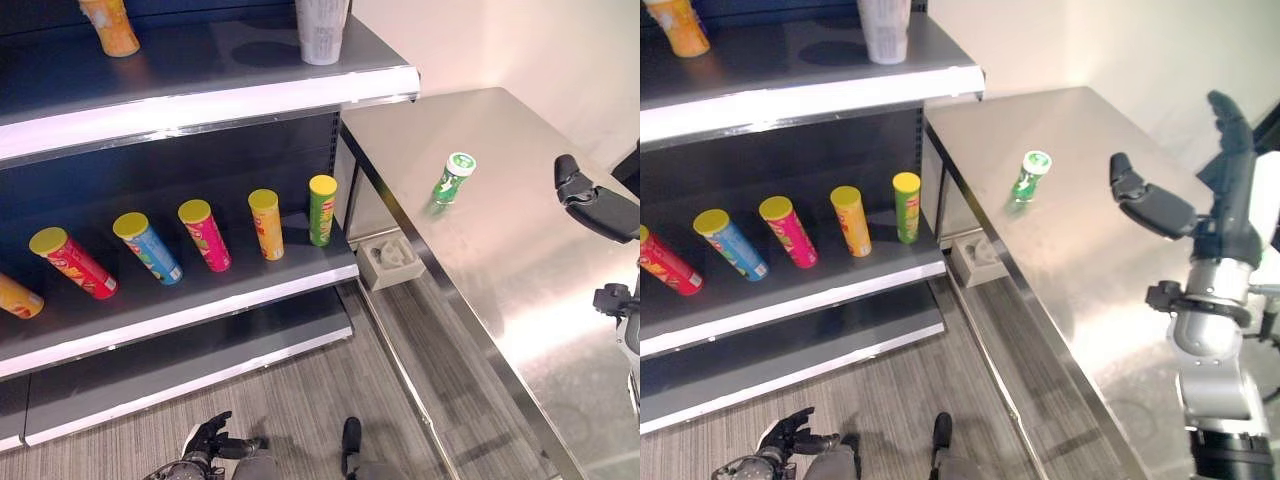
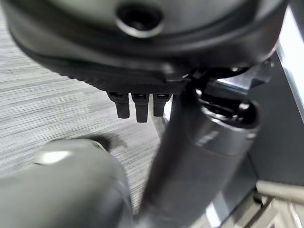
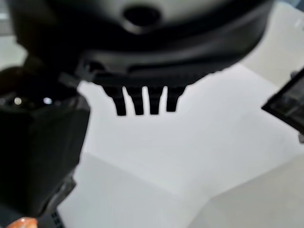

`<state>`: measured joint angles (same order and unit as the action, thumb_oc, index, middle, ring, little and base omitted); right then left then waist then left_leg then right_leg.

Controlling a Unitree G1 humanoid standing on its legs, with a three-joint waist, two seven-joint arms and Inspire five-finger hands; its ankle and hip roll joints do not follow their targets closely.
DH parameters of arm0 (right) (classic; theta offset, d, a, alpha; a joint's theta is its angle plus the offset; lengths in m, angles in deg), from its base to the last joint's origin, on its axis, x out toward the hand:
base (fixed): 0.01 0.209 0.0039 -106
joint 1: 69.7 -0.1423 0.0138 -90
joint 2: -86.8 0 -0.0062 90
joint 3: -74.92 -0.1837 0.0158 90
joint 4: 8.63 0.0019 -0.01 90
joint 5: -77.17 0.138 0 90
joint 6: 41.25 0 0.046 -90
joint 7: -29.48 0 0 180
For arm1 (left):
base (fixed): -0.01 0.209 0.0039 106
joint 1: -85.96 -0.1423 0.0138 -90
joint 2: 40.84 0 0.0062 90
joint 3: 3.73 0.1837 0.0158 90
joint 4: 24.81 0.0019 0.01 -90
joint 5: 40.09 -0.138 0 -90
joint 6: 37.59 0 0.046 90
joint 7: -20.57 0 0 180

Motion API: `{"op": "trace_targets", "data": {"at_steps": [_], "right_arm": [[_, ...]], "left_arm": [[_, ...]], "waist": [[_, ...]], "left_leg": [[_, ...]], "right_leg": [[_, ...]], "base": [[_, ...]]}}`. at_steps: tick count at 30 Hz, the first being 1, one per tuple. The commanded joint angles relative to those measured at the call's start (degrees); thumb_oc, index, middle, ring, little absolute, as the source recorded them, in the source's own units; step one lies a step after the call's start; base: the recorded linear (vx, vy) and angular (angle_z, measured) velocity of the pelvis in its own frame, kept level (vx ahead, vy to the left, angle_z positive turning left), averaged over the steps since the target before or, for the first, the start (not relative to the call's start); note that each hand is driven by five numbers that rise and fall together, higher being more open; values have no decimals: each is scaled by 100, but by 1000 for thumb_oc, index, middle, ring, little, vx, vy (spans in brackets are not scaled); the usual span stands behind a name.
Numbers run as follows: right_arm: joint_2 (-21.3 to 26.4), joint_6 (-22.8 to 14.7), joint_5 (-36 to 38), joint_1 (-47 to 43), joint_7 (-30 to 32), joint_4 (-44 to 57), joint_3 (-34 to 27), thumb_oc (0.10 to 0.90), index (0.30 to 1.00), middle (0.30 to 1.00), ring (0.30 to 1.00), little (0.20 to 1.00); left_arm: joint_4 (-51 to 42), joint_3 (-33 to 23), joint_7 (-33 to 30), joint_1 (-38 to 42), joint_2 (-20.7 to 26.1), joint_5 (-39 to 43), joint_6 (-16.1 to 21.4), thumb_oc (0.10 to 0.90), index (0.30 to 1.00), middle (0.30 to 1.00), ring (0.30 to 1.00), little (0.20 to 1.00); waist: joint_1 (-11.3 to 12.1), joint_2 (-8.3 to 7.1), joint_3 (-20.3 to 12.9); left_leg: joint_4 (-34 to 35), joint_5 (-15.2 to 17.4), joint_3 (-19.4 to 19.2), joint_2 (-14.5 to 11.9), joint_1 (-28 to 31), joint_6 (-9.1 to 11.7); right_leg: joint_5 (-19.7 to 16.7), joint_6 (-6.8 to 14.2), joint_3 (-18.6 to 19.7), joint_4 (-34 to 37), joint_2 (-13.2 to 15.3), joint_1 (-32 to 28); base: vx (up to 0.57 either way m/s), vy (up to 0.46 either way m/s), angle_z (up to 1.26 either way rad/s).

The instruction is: Put the goods on the table back onto the shelves and tidy them up.

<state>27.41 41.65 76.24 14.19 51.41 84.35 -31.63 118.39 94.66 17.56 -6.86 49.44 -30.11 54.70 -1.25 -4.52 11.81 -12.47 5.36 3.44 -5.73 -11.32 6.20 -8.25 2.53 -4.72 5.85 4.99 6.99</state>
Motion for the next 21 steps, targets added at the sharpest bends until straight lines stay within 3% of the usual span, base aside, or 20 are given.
{"op": "trace_targets", "data": {"at_steps": [1,4,9,11,13,21], "right_arm": [[459,-346,89,-331,128,452,-538,800,900,900,900,900],[239,-301,-22,-532,221,481,-392,800,900,900,900,900],[5,-245,-106,-730,167,447,-78,800,900,900,900,900],[-3,-275,-81,-743,127,438,-26,800,900,900,900,900],[27,-302,-55,-699,-72,482,144,800,900,900,900,900],[95,-155,77,-669,-396,-132,725,800,900,900,900,900]], "left_arm": [[-90,-124,-84,-123,298,-147,220,800,900,900,900,900],[-85,-166,-108,-81,425,-229,252,800,900,900,900,900],[-119,-417,-174,-145,587,-212,283,800,900,900,900,900],[-105,-476,-164,-163,605,-198,301,800,900,900,900,900],[-105,-555,-117,-208,569,-215,307,800,900,900,900,900],[6,-354,-35,-334,262,-145,244,800,900,900,900,900]], "waist": [[3,226,-323],[14,245,-369],[121,317,-232],[90,316,-178],[105,216,-200],[209,252,-391]], "left_leg": [[1024,-502,93,-297,356,115],[1103,-362,-250,79,520,-149],[1691,-470,-715,280,941,-345],[1726,-444,-766,321,1042,-354],[1699,-390,-784,330,1093,-342],[1747,-400,-605,-44,1358,-100]], "right_leg": [[935,738,5,-397,508,-793],[743,905,228,-593,910,-518],[502,960,22,-1276,1080,-72],[396,954,9,-1080,908,53],[253,931,113,-203,609,-114],[534,778,-210,-85,438,-647]], "base": [[189,573,-103],[73,422,-50],[-21,258,-76],[2,19,-51],[87,-147,-9],[140,-161,29]]}}
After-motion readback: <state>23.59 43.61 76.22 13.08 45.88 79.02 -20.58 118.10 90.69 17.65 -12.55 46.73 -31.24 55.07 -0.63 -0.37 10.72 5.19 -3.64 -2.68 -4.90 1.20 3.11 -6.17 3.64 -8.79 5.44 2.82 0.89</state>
